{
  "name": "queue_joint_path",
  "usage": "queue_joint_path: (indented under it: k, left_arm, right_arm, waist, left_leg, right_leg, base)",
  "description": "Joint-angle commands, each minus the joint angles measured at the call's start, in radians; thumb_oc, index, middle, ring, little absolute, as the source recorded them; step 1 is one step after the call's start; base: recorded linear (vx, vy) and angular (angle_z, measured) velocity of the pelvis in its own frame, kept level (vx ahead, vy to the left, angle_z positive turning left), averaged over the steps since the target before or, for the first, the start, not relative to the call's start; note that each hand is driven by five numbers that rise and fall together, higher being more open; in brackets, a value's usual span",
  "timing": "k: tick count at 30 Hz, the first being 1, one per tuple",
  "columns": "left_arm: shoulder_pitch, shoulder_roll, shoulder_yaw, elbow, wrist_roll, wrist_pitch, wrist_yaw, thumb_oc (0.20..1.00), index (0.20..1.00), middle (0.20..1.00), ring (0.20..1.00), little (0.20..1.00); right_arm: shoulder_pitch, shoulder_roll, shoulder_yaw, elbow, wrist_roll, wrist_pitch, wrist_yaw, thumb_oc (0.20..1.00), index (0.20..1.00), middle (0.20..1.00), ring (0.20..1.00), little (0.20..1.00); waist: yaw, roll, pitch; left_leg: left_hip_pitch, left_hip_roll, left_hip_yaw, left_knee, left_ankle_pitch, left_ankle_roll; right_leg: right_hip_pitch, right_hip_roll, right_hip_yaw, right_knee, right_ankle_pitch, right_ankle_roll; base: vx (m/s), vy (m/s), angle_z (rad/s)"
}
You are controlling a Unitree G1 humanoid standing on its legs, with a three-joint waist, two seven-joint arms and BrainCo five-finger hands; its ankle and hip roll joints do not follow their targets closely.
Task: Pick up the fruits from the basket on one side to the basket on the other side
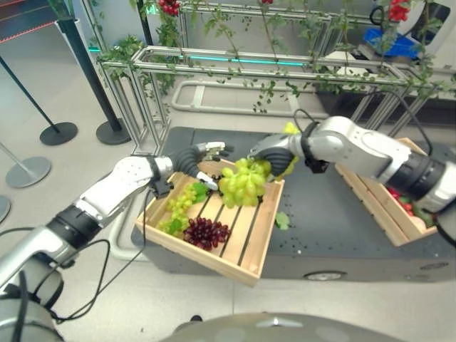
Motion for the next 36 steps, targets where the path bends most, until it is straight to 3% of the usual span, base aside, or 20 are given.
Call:
queue_joint_path:
  k: [1, 19, 36]
  left_arm:
    - [-0.015, 0.034, -0.014, -0.029, -0.054, -0.021, -0.015, 1.000, 1.000, 1.000, 1.000, 1.000]
    - [-0.097, -0.088, -0.110, 0.030, -0.051, -0.002, 0.007, 1.000, 1.000, 1.000, 1.000, 1.000]
    - [-0.110, -0.148, -0.117, 0.044, -0.060, -0.003, 0.027, 1.000, 1.000, 1.000, 1.000, 1.000]
  right_arm:
    - [-0.052, -0.057, -0.023, -0.021, 0.038, -0.007, -0.021, 0.200, 0.200, 0.200, 0.200, 0.200]
    - [-0.143, 0.036, -0.049, -0.039, 0.052, 0.003, -0.080, 0.200, 0.200, 0.200, 0.200, 0.200]
    - [-0.175, 0.067, -0.066, -0.147, 0.064, -0.016, -0.084, 0.200, 0.200, 0.200, 0.200, 0.200]
  waist:
    - [0.018, -0.035, -0.029]
    - [0.015, -0.035, -0.031]
    - [0.014, -0.039, -0.033]
  left_leg:
    - [-0.004, -0.033, -0.014, 0.049, -0.073, 0.028]
    - [-0.005, -0.033, -0.012, 0.052, -0.076, 0.032]
    - [-0.015, -0.035, -0.010, 0.057, -0.074, 0.036]
  right_leg:
    - [-0.032, -0.024, -0.011, 0.142, -0.090, 0.066]
    - [-0.034, -0.025, -0.007, 0.145, -0.091, 0.067]
    - [-0.045, -0.024, -0.001, 0.147, -0.086, 0.065]
  base:
    - [0.00, 0.000, 0.00]
    - [0.00, 0.000, 0.00]
    - [0.00, 0.000, 0.00]
